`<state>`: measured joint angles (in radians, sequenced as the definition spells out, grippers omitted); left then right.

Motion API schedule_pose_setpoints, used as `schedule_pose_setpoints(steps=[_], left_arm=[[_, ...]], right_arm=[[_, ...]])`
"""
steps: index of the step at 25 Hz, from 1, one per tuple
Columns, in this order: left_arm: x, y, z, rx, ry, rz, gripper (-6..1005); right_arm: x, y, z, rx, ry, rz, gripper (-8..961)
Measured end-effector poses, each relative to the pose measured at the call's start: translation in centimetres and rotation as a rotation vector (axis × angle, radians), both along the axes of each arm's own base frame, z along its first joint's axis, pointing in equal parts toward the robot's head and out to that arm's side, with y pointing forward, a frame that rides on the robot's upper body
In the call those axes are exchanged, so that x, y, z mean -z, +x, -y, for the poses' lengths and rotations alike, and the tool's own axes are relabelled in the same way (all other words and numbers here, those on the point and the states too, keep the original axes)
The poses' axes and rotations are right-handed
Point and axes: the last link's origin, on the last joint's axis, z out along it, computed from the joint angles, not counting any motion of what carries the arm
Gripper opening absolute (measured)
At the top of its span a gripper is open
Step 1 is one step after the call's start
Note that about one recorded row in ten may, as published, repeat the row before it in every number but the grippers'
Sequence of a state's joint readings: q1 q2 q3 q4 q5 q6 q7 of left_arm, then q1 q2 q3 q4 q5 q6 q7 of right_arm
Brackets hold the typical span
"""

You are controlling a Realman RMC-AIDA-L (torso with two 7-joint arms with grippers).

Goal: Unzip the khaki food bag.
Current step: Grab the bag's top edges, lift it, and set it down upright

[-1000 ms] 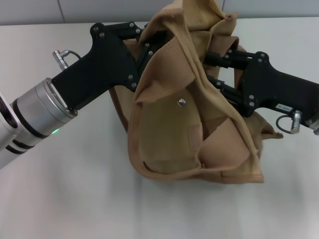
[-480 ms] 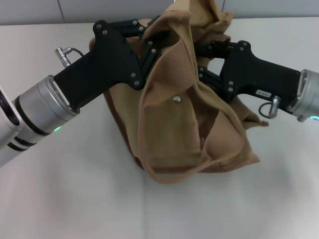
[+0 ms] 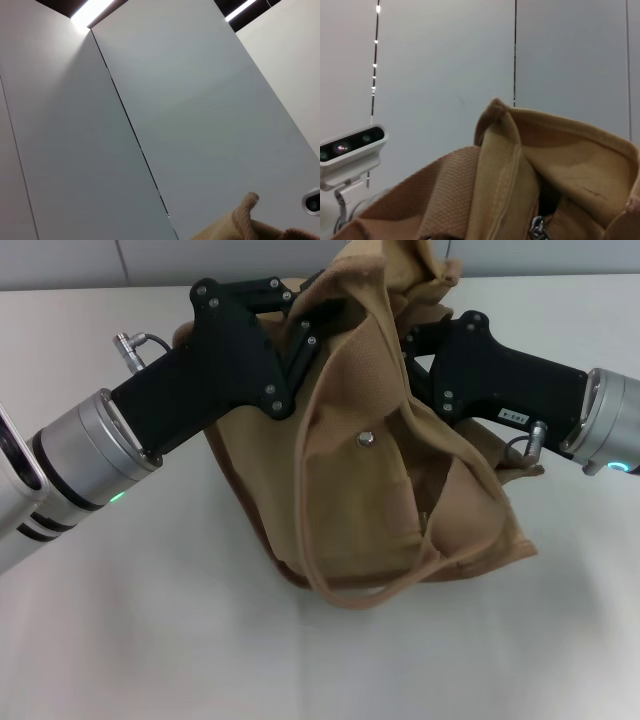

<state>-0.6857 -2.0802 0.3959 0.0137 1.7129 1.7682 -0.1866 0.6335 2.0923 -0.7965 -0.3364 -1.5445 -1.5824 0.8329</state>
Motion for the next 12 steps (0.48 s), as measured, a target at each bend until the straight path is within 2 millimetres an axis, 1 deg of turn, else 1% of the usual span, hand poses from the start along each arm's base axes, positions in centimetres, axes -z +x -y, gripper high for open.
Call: schedule_pose_setpoints(steps=[6,11,12], left_arm=[[0.02,0.1,-0.13,0.002,0.002,-0.004,116],[0.09,0.24,-0.4,0.0,0.004,-0.011,117],[0.09,0.24,-0.49,-0.004,0.006,-0.013,117]], right_arm=[[0.19,0.05,0.28,-0.015,-0.008,0.013,-1],[0.0,0.47,0.54,-0.009,-0.005,0.012,20],[-0.09,0.86,0.8,-0.003,-0.006,0.014,25]])
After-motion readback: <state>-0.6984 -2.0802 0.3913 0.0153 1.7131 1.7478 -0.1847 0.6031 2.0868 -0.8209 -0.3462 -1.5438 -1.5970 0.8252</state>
